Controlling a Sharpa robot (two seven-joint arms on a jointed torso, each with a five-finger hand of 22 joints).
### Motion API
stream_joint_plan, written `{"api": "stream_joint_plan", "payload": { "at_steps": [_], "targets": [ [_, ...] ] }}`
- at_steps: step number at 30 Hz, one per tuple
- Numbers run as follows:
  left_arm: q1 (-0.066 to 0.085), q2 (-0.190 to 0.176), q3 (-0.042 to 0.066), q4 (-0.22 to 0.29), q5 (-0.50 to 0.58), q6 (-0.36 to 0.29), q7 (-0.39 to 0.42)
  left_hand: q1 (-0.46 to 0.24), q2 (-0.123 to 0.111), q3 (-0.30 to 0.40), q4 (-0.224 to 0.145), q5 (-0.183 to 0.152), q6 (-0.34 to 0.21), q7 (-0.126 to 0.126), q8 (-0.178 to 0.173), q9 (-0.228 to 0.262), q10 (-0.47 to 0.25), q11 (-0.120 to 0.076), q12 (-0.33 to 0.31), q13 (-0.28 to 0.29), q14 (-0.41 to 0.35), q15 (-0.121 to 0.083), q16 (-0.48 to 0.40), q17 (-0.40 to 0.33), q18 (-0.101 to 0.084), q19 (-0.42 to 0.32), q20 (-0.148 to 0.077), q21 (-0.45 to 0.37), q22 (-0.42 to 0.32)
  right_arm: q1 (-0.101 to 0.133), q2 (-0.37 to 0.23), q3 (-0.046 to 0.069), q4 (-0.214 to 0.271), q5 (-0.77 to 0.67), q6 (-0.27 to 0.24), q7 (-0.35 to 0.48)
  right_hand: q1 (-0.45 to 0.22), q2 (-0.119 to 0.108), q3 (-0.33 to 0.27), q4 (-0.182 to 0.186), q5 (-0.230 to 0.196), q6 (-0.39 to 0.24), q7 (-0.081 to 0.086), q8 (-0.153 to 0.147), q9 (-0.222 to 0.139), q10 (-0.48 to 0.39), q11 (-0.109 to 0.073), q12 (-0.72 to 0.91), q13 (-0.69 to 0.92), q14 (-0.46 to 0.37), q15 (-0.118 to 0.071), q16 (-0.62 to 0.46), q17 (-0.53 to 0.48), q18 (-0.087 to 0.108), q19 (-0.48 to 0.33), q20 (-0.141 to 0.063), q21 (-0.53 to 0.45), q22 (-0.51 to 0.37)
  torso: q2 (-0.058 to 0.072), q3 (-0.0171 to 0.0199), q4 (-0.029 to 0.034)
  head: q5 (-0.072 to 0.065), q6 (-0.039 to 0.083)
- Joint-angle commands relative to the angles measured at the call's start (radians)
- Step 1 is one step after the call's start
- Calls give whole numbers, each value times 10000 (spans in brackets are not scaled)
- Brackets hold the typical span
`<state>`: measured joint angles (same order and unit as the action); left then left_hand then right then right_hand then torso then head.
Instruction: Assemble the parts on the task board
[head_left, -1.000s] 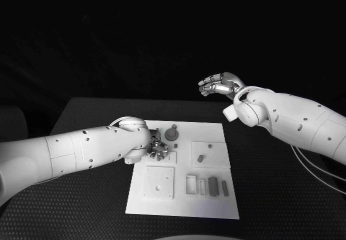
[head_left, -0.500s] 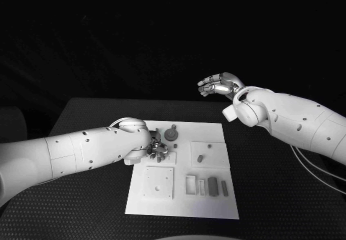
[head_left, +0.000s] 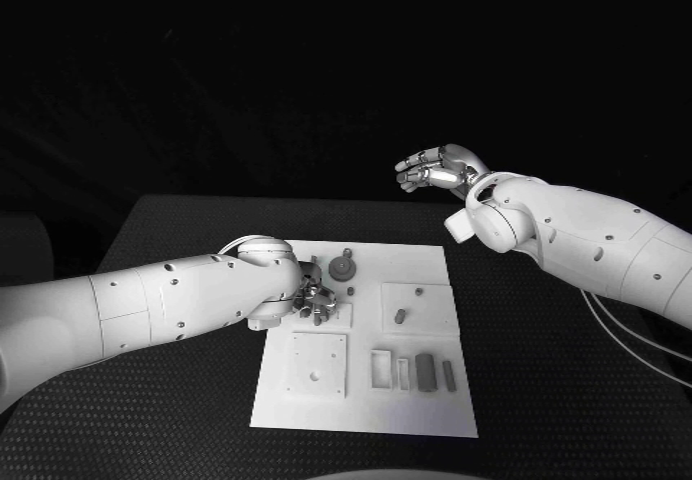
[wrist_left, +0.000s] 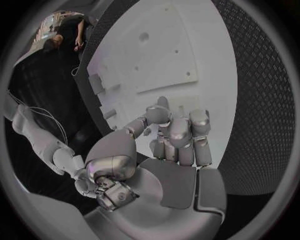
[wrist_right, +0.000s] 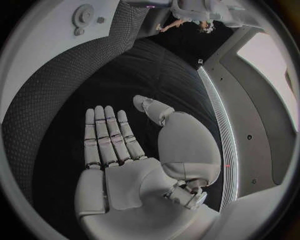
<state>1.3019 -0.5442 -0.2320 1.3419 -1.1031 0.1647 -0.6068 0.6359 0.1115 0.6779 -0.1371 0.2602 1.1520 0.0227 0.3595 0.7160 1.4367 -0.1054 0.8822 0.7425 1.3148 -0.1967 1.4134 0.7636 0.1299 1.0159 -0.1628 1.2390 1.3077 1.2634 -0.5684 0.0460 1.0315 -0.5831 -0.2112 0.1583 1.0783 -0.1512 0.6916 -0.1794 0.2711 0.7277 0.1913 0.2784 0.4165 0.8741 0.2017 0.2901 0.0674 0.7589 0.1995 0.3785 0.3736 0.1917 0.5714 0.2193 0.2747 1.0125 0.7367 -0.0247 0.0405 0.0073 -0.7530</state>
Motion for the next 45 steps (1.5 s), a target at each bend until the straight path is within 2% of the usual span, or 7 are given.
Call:
{"api": "stream_joint_plan", "payload": {
  "at_steps": [1,24,45],
  "targets": [
    [-88,-22,-63,36,-351,-19,64,279,129,22,-54,49,812,-344,-5,-16,-214,-167,54,-15,-210,-250,46,-15,26,-49,-1022,64,39,-19,6,0,-2,-4,153,87,-25,103,15,-51,40,-85,368,57,-14,56,16,-66,3,-24,43,-32,-17,-127,-77,-10,-67,13,1,-7,1,-5,-3],
    [-92,-177,-55,167,-729,-953,175,704,47,103,-203,86,790,-337,1,-38,-226,-162,75,-110,-205,-250,39,-99,38,-4,-1028,77,6,-63,-31,0,15,-1,150,101,-102,120,-25,-17,78,-89,373,60,-31,72,17,-99,4,-37,46,-31,-40,-133,-81,-4,-96,42,-2,4,-3,-28,-5],
    [-95,-147,-58,138,-608,-590,89,737,33,18,-17,-82,732,-321,-30,-64,-246,-149,62,-186,-218,-244,26,-151,28,-6,-1016,63,-20,-67,-41,0,8,5,166,98,-127,122,-41,-13,100,-90,373,62,-40,79,18,-116,4,-42,45,-29,-52,-132,-84,-7,-111,59,-3,6,0,-28,-22]
  ]
}}
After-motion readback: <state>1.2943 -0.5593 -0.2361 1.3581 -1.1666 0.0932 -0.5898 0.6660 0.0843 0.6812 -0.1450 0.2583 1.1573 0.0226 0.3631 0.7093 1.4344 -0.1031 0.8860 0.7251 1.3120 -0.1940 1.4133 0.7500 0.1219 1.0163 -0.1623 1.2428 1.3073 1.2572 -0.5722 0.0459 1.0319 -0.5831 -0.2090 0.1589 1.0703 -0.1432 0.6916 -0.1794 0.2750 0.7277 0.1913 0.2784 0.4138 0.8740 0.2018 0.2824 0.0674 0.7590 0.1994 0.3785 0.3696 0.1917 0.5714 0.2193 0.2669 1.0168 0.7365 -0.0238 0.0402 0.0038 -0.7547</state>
